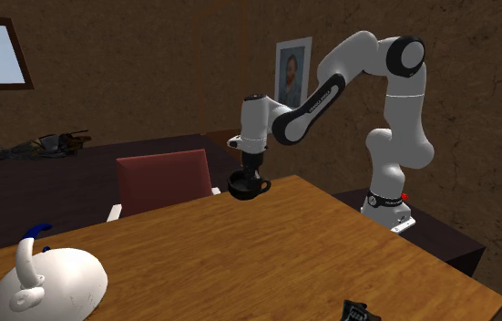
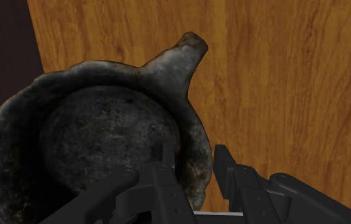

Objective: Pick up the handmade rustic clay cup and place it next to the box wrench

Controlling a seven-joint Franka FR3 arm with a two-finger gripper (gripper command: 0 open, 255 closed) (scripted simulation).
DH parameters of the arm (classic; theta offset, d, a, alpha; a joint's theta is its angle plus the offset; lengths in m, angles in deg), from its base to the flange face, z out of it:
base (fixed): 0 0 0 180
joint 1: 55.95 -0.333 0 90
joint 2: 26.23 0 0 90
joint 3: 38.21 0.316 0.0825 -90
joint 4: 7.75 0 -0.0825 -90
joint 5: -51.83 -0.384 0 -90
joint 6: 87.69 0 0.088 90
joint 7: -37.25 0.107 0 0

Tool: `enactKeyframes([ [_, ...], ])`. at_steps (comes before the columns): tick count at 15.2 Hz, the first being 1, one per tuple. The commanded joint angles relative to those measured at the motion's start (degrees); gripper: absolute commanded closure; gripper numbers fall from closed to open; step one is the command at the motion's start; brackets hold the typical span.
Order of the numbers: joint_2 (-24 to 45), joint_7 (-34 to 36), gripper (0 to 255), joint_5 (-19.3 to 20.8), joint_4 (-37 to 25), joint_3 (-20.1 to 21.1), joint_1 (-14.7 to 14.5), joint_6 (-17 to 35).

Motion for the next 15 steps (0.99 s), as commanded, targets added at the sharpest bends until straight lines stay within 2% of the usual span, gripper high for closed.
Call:
enactKeyframes([
  [1,0.01,0.0,255,-0.01,0.01,0.01,0.0,-0.01],
  [7,0.02,0.0,255,-0.01,0.02,0.01,0.0,0.01],
  [15,-3.28,-0.42,255,-0.15,-2.58,0.07,-0.09,-5.88],
])
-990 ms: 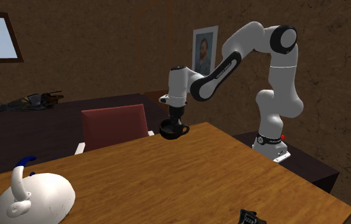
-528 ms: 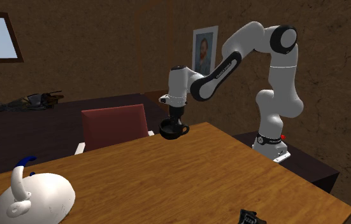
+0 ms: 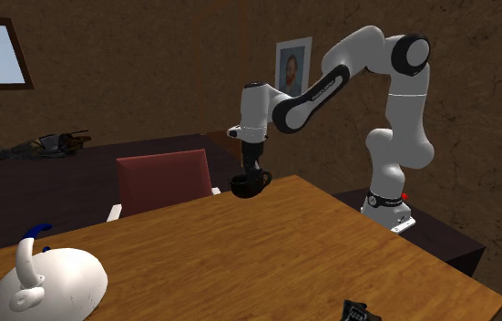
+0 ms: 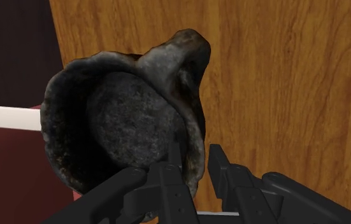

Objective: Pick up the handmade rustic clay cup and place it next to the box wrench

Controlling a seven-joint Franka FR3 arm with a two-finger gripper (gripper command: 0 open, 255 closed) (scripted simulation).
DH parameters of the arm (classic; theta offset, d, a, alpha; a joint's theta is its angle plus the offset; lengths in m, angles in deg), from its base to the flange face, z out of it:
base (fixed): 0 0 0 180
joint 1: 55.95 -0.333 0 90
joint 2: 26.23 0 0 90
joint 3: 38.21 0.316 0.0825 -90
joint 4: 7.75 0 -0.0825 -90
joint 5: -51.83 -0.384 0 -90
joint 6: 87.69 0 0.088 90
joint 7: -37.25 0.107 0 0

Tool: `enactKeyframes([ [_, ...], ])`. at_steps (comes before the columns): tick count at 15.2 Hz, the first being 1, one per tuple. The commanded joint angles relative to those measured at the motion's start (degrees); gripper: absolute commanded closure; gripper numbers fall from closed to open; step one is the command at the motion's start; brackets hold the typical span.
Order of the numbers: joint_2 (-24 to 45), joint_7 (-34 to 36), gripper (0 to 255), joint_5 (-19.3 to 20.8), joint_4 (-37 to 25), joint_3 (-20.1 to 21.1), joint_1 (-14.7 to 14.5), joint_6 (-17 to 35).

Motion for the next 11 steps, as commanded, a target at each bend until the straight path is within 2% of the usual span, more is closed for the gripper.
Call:
enactKeyframes([
  [1,-0.79,-0.22,255,-0.04,-0.66,-0.03,0.03,-1.46],
  [11,-3.77,-0.74,255,-0.22,-5.14,0.07,-0.07,-8.9],
])
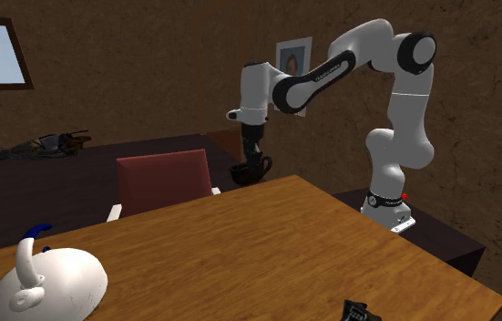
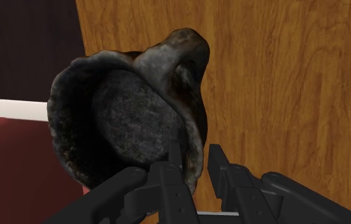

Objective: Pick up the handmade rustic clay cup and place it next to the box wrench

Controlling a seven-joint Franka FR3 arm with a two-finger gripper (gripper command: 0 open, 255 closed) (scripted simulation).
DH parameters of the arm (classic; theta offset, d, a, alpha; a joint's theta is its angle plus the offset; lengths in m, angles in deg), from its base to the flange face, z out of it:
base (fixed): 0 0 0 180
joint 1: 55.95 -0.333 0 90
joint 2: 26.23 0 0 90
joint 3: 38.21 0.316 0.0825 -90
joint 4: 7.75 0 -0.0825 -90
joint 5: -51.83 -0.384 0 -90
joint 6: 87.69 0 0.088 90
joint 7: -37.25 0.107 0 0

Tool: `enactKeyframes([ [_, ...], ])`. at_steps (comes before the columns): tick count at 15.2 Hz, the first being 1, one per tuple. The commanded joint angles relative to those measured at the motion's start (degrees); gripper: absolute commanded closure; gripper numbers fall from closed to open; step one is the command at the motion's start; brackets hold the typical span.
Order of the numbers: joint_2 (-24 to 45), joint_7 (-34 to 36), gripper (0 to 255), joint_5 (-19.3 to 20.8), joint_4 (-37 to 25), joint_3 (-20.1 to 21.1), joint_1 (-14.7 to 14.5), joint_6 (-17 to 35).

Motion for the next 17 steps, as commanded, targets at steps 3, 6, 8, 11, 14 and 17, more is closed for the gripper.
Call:
enactKeyframes([
  [3,-0.91,-0.13,255,-0.05,-1.99,0.07,-0.07,-2.87],
  [6,-1.47,-0.29,255,-0.11,-3.69,0.1,-0.1,-5.12],
  [8,-1.78,-0.39,255,-0.14,-4.88,0.12,-0.11,-6.62],
  [11,-2.16,-0.55,255,-0.19,-6.77,0.15,-0.14,-8.88],
  [14,-2.38,-0.67,255,-0.23,-8.22,0.17,-0.16,-10.55],
  [17,-2.87,3.43,255,-0.24,-7.76,2.36,-2.09,-10.93],
])
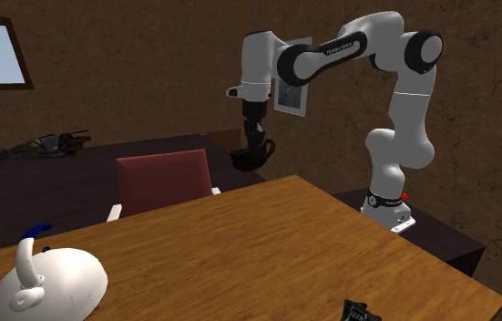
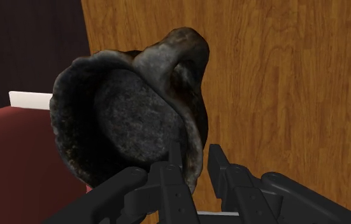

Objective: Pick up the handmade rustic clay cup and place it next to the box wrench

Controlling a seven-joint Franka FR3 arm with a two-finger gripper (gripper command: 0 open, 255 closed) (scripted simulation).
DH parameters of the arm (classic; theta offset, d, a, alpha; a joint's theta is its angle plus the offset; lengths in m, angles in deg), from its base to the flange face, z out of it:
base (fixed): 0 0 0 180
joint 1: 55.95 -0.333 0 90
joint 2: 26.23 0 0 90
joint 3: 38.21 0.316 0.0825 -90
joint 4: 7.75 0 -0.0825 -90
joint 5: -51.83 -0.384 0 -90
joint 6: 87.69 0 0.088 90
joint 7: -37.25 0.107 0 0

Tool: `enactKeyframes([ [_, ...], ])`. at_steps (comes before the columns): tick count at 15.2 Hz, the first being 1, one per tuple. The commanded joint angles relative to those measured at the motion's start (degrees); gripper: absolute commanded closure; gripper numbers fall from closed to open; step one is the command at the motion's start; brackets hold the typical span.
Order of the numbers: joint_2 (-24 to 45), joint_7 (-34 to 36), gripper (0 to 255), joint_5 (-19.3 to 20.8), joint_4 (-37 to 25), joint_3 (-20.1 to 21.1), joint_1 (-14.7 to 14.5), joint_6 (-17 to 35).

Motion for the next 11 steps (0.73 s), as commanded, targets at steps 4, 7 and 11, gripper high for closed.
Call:
enactKeyframes([
  [4,-0.3,6.75,255,-0.08,0.22,3.59,-3.17,-0.59],
  [7,0.38,10.81,255,-0.15,-0.69,5.75,-5.12,-1.17],
  [11,2.07,16.19,255,-0.11,-2.84,8.56,-7.74,-2.11],
])
